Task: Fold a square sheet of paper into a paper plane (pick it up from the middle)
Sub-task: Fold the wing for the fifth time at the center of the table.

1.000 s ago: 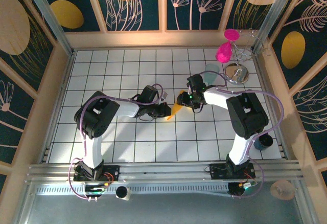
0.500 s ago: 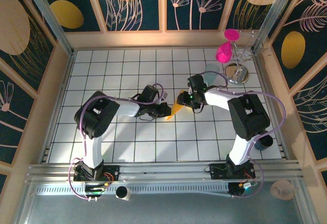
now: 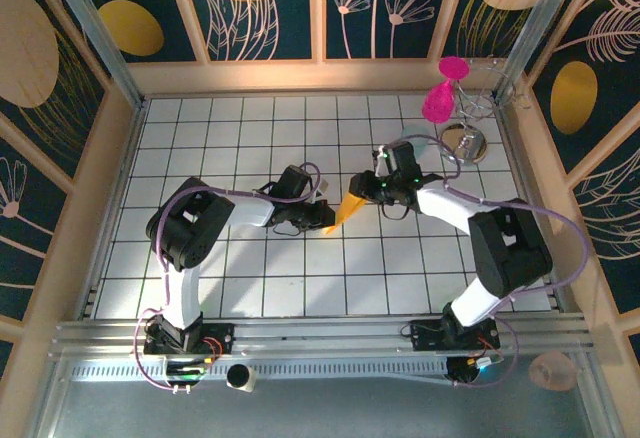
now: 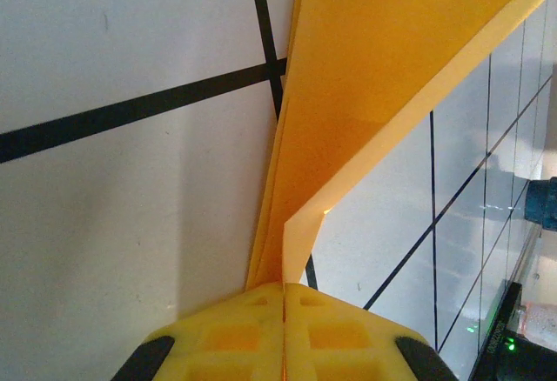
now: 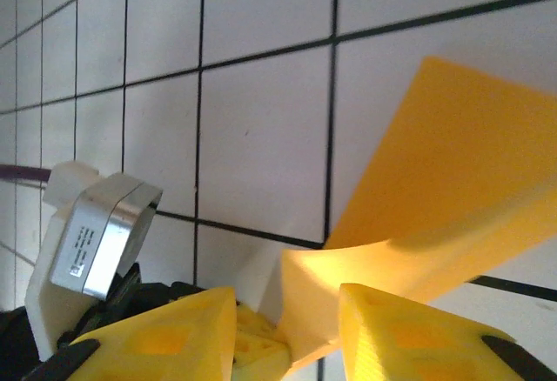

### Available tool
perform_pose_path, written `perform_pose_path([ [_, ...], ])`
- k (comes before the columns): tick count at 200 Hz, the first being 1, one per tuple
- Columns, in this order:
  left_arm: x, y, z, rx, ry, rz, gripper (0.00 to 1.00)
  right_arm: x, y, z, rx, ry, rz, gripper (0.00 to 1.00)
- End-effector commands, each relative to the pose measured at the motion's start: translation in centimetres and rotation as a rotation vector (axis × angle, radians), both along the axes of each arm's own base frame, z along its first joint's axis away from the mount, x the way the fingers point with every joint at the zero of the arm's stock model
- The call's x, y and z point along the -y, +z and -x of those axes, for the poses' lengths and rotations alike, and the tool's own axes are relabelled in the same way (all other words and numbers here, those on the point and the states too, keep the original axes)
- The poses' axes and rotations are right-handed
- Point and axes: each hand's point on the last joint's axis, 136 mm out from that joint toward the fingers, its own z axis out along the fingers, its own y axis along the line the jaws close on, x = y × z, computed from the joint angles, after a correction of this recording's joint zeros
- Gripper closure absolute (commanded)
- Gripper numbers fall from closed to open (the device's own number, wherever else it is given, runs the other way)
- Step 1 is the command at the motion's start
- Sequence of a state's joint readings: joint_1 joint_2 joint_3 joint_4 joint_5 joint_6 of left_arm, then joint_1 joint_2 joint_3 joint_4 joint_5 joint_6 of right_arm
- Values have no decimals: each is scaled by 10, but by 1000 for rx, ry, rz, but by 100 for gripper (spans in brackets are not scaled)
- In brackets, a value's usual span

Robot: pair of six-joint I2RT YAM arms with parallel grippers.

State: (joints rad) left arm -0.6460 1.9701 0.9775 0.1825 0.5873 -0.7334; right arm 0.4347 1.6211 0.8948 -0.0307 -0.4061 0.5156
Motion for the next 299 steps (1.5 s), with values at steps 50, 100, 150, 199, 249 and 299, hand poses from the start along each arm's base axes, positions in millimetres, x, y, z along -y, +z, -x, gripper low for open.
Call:
perform_pose_path([
  [50,-25,-41,14,-91,18,-137,90,-23,-28,-3,-82,60,-25,74],
  [100,-21,-40,13,-93,-2,-138,90,-10,-44,-7,-116,8,27,74],
  [150,-27,-52,21,-118,-13,-169,89,-4,-55,-7,-143,-12,59,74],
  [199,-36,-64,25,-136,-8,-216,89,0,-64,-3,-164,-24,82,74],
  [249,-36,-63,25,-134,-5,-218,88,2,-74,0,-187,-24,93,74],
  [299,-30,-39,14,-83,3,-188,85,6,-83,5,-213,-21,118,74],
])
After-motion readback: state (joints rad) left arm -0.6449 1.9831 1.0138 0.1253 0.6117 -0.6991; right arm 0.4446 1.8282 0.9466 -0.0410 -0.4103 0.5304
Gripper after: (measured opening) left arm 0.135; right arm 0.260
